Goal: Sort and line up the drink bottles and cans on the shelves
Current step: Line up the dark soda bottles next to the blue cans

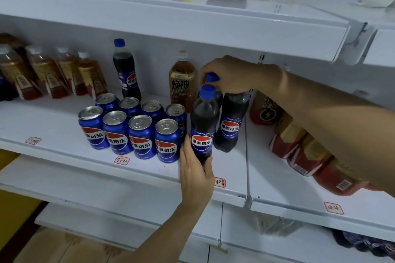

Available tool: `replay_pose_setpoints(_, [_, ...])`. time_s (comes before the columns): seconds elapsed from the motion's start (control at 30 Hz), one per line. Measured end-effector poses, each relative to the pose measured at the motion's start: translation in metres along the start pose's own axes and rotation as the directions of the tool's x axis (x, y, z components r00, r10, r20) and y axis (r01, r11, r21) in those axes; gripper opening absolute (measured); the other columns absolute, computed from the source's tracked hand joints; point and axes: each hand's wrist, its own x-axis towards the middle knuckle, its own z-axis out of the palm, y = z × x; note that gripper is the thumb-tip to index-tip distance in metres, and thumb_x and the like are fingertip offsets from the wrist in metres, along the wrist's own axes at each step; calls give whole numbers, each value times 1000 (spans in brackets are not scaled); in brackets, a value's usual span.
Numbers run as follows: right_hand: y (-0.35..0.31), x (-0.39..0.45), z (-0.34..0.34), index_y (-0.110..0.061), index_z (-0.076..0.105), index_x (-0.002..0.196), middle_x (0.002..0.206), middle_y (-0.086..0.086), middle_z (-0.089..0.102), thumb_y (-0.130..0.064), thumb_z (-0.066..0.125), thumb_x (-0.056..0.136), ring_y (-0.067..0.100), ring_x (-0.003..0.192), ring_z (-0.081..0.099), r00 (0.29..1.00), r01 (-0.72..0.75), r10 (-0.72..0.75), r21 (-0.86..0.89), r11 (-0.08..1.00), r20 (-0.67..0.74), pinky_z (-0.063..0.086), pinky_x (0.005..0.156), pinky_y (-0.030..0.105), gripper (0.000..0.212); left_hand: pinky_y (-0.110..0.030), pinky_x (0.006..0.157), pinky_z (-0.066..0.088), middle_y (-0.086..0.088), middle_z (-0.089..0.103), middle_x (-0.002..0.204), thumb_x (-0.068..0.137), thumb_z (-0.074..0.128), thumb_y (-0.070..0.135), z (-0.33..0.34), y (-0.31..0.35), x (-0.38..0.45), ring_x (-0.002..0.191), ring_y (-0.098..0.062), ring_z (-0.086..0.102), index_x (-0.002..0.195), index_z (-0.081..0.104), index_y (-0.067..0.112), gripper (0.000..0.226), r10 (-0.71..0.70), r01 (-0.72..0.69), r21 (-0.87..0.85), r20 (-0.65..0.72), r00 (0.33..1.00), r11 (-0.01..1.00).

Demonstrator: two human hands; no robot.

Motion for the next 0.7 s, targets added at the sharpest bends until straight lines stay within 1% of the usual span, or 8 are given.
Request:
replay_pose_setpoints(0.07, [-1, 0, -1, -24, 70, 107, 104, 1, 71, -34, 65, 99, 22, 91, 66, 1000, 8, -8, 3, 1000, 5, 53, 85, 39, 15, -52, 112, 46, -3, 41, 157, 93, 72, 15, 0, 0, -2, 147, -23, 38, 158, 28, 17, 79, -4, 4, -2, -2, 1000, 1000])
replay_pose_setpoints(0.23, [-2, -1, -2, -23, 71, 107, 104, 0, 71, -30, 63, 100, 21, 90, 65, 999, 35, -35, -17, 999, 0, 52, 83, 36, 13, -50, 112, 47, -2, 41, 157, 93, 73, 13, 0, 0, -4, 146, -22, 38, 158, 28, 18, 78, -10, 9, -21, -5, 1000, 1000])
replay_pose_setpoints(0.43, [-4, -4, -6, -22, 71, 108, 103, 2, 71, -29, 61, 101, 22, 90, 65, 999, 30, -28, -53, 998, 31, 50, 79, 33, 14, -47, 113, 47, 0, 42, 156, 93, 73, 13, -1, 3, -2, 145, -20, 39, 158, 28, 19, 80, -25, 25, -27, 11, 1000, 999])
replay_pose_setpoints(0.47, [-4, -3, -7, -22, 70, 109, 104, 2, 71, -30, 61, 101, 23, 91, 66, 999, 26, -24, -59, 998, 41, 51, 81, 34, 15, -46, 112, 48, 0, 42, 156, 92, 74, 13, -1, 4, -1, 144, -20, 41, 158, 28, 20, 81, -33, 33, -31, 17, 999, 999])
replay_pose_setpoints(0.53, [-5, -1, -9, -23, 70, 109, 107, 2, 71, -31, 61, 100, 23, 94, 65, 998, 10, -6, -68, 998, 63, 52, 84, 36, 15, -45, 109, 51, 2, 47, 152, 88, 78, 13, -1, 4, 3, 140, -20, 46, 156, 30, 21, 84, -67, 70, -58, 39, 997, 996])
replay_pose_setpoints(0.63, [-5, 0, -8, -25, 68, 108, 106, 0, 69, -33, 62, 100, 23, 94, 64, 998, 4, 0, -63, 998, 66, 47, 78, 31, 13, -47, 107, 52, 5, 55, 144, 82, 82, 12, -4, 7, 11, 133, -19, 53, 151, 38, 24, 83, -164, 178, -149, 98, 982, 973])
replay_pose_setpoints(0.7, [-5, -3, -8, -26, 66, 113, 105, -2, 66, -35, 61, 100, 20, 92, 63, 998, 2, 1, -50, 999, 61, 44, 75, 28, 17, -47, 109, 50, 6, 56, 143, 81, 83, 10, -6, 11, 15, 133, -18, 53, 150, 39, 24, 83, -200, 223, -174, 137, 970, 959])
